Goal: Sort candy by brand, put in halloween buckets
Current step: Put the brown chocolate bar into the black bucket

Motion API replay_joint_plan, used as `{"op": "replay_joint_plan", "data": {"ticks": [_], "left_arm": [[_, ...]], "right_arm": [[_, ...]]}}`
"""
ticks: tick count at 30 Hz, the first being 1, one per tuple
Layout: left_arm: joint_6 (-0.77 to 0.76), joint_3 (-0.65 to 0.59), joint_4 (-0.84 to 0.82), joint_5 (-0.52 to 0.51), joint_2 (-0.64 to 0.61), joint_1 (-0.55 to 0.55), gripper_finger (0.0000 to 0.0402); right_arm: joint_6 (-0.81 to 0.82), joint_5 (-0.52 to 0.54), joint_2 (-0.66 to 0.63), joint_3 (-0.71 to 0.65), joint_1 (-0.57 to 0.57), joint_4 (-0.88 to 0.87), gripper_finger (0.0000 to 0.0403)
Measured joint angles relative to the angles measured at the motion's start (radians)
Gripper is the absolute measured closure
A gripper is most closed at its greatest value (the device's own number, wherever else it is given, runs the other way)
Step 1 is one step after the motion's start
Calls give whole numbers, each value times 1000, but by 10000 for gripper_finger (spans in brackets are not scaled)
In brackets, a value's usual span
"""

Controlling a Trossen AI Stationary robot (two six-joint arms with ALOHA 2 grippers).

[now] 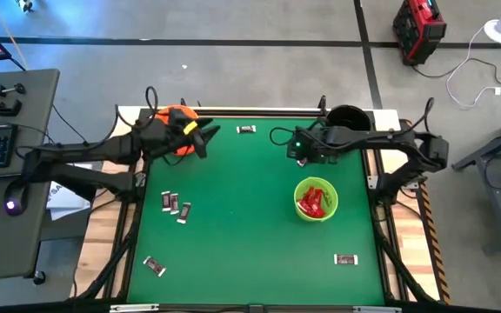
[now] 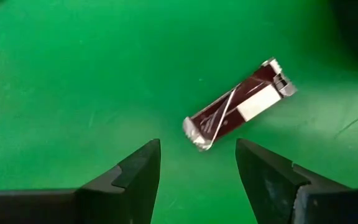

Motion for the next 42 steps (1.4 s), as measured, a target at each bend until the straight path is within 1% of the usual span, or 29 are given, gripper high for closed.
{"op": "replay_joint_plan", "data": {"ticks": [3, 6, 9, 11, 13, 17, 21, 24, 28, 30, 33, 39, 40, 42], "left_arm": [[1, 0, -9, 72, 3, 68, 195], [1, 0, -24, 217, 9, 153, 195], [1, 0, -39, 376, 8, 229, 195], [1, 0, -50, 457, 9, 265, 195], [2, 0, -51, 511, 9, 292, 195], [27, 0, -54, 577, 9, 332, 195], [73, 0, -55, 628, 9, 355, 195], [87, 0, -60, 648, 9, 362, 195], [89, 0, -60, 654, 9, 367, 195], [89, 0, -62, 654, 9, 367, 195], [93, 0, -61, 654, 9, 367, 195], [98, 0, -64, 654, 9, 366, 195], [97, 0, -67, 654, 9, 366, 195], [93, 0, -73, 654, 9, 366, 195]], "right_arm": [[36, -1, 19, 0, -8, -1, 201], [104, 5, 46, 0, -13, -2, 201], [191, 37, 77, 0, -13, -6, 201], [239, 39, 98, 0, -13, -13, 201], [282, 40, 122, 0, -13, -19, 201], [370, 45, 171, 0, -13, -17, 201], [433, 67, 209, 2, -13, -7, 201], [445, 79, 228, 4, -12, 23, 201], [444, 91, 233, 3, -12, 44, 204], [444, 93, 233, 3, -14, 47, 215], [439, 87, 233, 2, -18, 40, 256], [435, 114, 236, 1, -18, 45, 379], [428, 119, 235, 1, -18, 50, 388], [398, 119, 229, 1, -13, 62, 386]]}}
